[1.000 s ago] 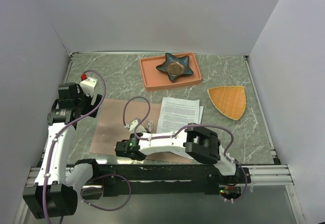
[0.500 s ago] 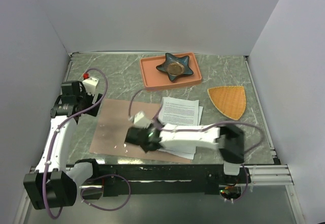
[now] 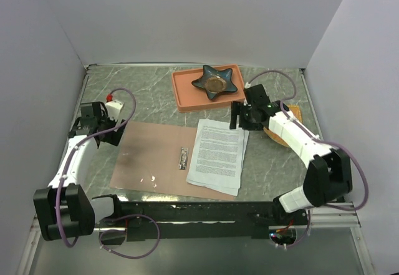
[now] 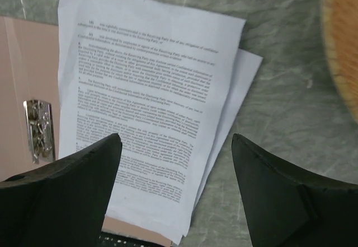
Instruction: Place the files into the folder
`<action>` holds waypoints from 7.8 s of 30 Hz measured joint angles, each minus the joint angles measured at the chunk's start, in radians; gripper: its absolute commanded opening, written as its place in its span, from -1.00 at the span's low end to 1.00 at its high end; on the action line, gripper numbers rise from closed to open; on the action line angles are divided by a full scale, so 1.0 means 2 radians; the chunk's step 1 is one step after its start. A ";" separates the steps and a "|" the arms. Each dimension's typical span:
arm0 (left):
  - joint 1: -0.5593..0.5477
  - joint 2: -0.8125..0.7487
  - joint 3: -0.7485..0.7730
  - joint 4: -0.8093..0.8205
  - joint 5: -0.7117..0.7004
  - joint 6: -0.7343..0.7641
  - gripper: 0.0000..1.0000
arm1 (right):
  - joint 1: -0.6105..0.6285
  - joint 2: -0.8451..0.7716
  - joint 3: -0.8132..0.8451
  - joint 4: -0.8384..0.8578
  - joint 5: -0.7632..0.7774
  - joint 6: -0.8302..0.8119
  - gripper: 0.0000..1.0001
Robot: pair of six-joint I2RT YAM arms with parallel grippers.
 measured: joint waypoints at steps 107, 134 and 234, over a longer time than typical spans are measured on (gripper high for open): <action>0.084 0.096 -0.072 0.054 0.014 0.088 0.93 | 0.205 0.118 0.156 0.134 -0.192 0.001 -1.00; 0.086 0.063 -0.103 0.060 0.021 0.109 0.93 | 0.227 0.215 0.189 0.218 -0.160 0.070 -1.00; 0.090 0.049 -0.101 0.005 0.035 0.135 0.93 | 0.306 0.293 0.111 0.257 -0.025 0.285 -1.00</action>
